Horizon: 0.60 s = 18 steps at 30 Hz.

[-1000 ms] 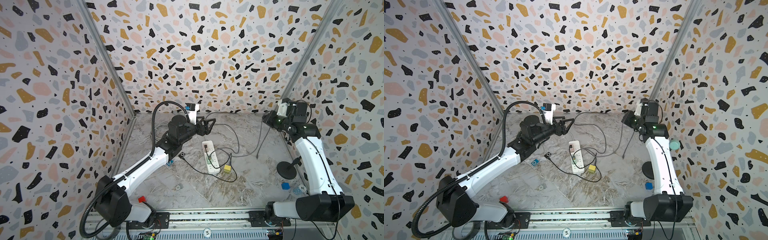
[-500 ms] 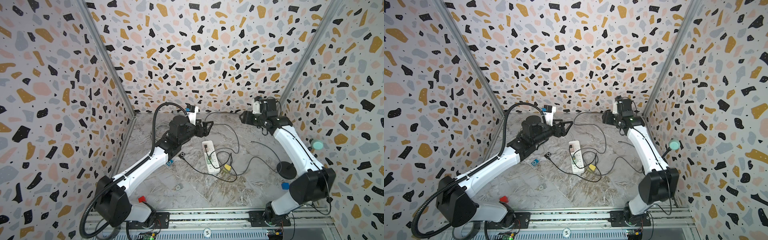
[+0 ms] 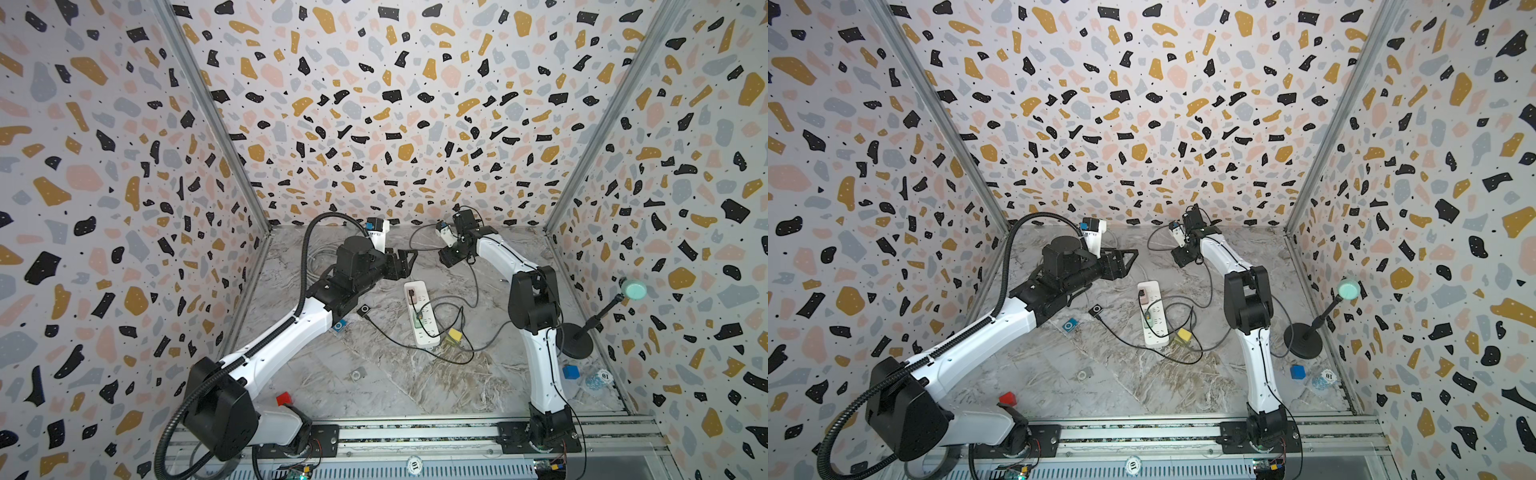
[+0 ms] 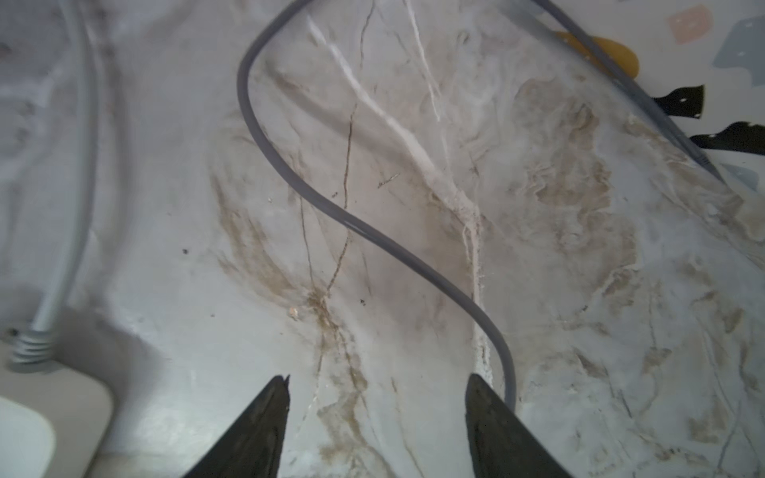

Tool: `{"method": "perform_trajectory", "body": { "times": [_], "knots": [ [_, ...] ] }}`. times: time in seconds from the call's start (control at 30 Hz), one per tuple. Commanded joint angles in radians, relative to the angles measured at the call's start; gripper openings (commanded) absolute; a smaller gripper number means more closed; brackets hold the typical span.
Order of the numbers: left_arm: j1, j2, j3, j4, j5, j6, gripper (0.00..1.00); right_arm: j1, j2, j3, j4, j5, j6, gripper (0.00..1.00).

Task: Charge mp3
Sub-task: Adjust the charging cable at the center of the board, then pick up the charging cable from the center of the board.

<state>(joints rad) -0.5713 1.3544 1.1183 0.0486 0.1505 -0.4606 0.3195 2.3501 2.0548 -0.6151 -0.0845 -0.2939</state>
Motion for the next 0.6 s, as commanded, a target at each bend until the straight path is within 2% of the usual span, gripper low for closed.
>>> {"method": "perform_trajectory", "body": {
  "times": [0.0, 0.2, 0.3, 0.47, 0.5, 0.57],
  "knots": [
    [0.005, -0.022, -0.021, -0.013, -0.024, -0.021, 0.82, -0.007, -0.022, 0.076, 0.03, 0.042, -0.111, 0.69],
    [0.005, -0.009, -0.013, -0.026, -0.038, -0.026, 0.81, -0.018, 0.039, 0.099, 0.049, 0.06, -0.122, 0.68],
    [0.005, 0.007, -0.005, -0.023, -0.03, -0.032, 0.81, -0.03, 0.075, 0.129, 0.048, 0.004, -0.113, 0.63],
    [0.005, 0.033, 0.011, -0.006, -0.011, -0.043, 0.8, -0.03, 0.109, 0.173, 0.047, -0.062, -0.107, 0.5],
    [0.005, 0.037, 0.015, 0.001, -0.008, -0.049, 0.79, -0.03, 0.109, 0.177, 0.05, -0.063, -0.106, 0.45],
    [0.005, 0.05, 0.027, 0.017, -0.004, -0.06, 0.78, -0.031, 0.103, 0.19, 0.057, -0.047, -0.096, 0.3]
  ]
}}
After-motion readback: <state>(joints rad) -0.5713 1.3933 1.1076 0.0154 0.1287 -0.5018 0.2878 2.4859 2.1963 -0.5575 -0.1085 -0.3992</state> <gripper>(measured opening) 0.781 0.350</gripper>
